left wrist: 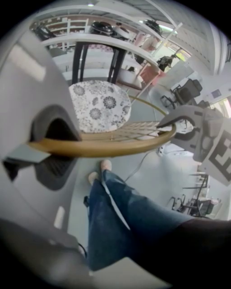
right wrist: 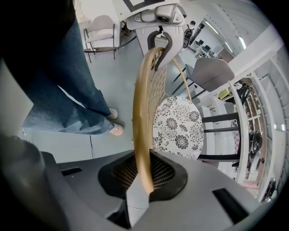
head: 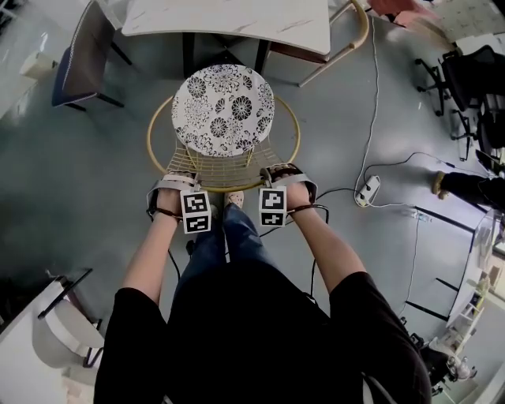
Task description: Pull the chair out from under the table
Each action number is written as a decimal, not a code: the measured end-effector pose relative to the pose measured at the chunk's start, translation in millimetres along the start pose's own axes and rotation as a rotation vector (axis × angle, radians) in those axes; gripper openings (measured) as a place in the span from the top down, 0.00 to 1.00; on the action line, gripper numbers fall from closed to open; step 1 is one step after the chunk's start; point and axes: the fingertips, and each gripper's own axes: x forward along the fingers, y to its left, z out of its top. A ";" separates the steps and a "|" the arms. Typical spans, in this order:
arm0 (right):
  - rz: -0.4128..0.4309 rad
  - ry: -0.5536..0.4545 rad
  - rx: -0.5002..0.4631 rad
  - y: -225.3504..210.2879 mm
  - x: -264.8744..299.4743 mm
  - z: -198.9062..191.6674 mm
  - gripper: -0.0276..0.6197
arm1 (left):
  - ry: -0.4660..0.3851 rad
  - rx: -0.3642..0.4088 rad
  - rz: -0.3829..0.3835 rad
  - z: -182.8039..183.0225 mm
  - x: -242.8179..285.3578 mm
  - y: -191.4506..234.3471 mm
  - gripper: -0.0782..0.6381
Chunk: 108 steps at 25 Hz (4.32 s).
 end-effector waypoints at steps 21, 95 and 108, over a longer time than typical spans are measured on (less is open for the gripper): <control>0.012 0.047 0.109 95.7 -24.8 34.0 0.87 | -0.002 0.063 -0.022 7.2 -15.0 -90.7 0.84; -0.233 -0.059 0.257 171.9 -118.5 82.4 0.87 | -0.224 -0.095 0.281 21.4 -119.1 -175.7 0.88; -0.539 -0.214 0.499 80.7 -224.6 88.7 0.92 | -0.394 -0.305 0.555 26.2 -225.7 -96.5 0.88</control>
